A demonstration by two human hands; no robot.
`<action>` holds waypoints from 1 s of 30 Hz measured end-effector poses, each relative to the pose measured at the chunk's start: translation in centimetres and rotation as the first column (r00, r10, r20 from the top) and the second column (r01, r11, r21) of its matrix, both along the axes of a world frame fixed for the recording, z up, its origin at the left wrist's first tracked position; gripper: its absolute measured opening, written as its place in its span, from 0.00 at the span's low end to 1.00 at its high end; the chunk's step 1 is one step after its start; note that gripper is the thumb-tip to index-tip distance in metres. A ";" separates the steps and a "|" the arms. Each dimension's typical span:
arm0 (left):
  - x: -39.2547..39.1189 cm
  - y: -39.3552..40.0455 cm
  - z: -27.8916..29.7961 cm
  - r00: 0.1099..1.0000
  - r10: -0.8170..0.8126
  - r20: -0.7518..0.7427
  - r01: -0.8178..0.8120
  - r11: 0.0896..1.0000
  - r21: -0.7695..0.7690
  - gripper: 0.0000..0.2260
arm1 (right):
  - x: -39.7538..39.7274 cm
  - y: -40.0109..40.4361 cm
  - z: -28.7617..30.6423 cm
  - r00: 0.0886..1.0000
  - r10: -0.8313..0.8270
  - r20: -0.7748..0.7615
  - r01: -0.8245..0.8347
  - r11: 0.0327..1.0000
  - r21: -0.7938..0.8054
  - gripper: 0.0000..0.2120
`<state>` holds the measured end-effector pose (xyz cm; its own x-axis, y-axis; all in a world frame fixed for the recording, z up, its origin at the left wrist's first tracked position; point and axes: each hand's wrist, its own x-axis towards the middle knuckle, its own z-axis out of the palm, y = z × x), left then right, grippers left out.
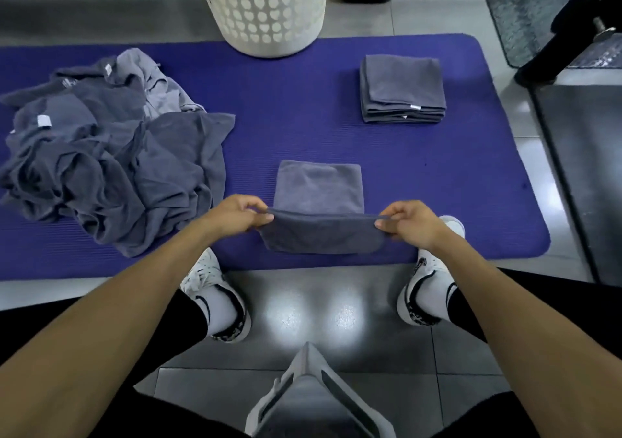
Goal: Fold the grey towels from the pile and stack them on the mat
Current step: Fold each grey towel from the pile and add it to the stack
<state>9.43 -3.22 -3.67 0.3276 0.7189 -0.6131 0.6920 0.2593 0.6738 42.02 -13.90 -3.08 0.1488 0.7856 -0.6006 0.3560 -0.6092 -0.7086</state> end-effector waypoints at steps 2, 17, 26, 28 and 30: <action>1.2 1.6 -0.8 0.992 0.125 0.032 -0.126 0.991 0.034 0.03 | 0.2 2.1 -0.7 0.998 -0.065 0.005 0.065 0.998 0.028 0.03; 6.1 15.5 -13.1 0.952 0.304 -0.042 -0.305 0.952 -0.017 0.02 | 2.5 16.9 -12.9 0.972 -0.176 0.158 0.172 0.984 0.036 0.02; 6.9 15.8 -16.0 0.917 0.400 -0.018 -0.396 0.913 0.097 0.02 | 2.9 18.4 -15.0 0.973 -0.128 0.193 0.119 0.991 0.056 0.03; 6.9 15.7 -15.9 0.915 0.403 0.004 -0.402 0.910 0.102 0.03 | 2.9 18.3 -14.8 0.973 -0.124 0.195 0.113 0.991 0.066 0.03; 6.7 15.7 -15.8 0.901 0.428 0.070 -0.433 0.897 0.093 0.04 | 3.0 18.2 -14.6 0.973 -0.141 0.185 0.124 0.987 0.103 0.03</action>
<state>16.10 12.53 -19.43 -0.0020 0.8544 -0.5196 0.4960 0.4520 0.7414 45.06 4.34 -17.67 0.3604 0.8006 -0.4786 0.4104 -0.5969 -0.6894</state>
